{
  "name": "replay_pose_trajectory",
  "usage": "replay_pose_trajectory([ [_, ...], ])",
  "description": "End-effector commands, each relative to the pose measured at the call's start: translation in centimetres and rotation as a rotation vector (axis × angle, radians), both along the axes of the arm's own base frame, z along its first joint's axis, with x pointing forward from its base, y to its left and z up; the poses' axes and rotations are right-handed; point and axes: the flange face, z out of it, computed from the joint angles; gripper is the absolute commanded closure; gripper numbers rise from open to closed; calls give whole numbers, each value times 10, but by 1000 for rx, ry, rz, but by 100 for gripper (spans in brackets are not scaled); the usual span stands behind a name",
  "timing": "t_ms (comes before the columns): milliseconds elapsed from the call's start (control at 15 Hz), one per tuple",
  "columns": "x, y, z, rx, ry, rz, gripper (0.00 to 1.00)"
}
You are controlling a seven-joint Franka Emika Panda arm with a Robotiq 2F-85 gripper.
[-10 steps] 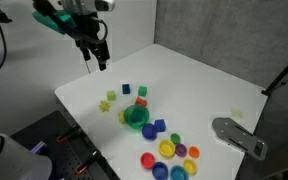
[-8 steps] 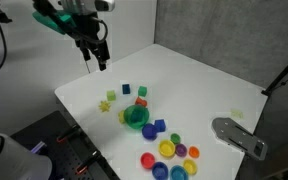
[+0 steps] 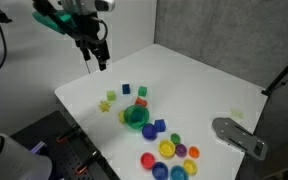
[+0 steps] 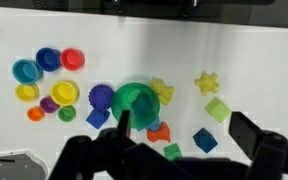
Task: Pick up the yellow microbe toy and put it in the green bowl
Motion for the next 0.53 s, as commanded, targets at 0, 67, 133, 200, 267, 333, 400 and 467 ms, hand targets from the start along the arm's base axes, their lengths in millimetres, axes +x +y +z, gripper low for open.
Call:
replay_pose_trajectory([
  [0,0,0,1,0,1,0,0],
  [67,0,0,1,0,1,0,0],
  [133,0,0,1,0,1,0,0],
  [200,0,0,1,0,1,0,0],
  [267,0,0,1,0,1,0,0],
  [333,5,3,-4,-4,-1,1,0],
  [400,8,5,-6,-4,-2,3,0],
  [467,13,8,-11,0,-6,10,0],
])
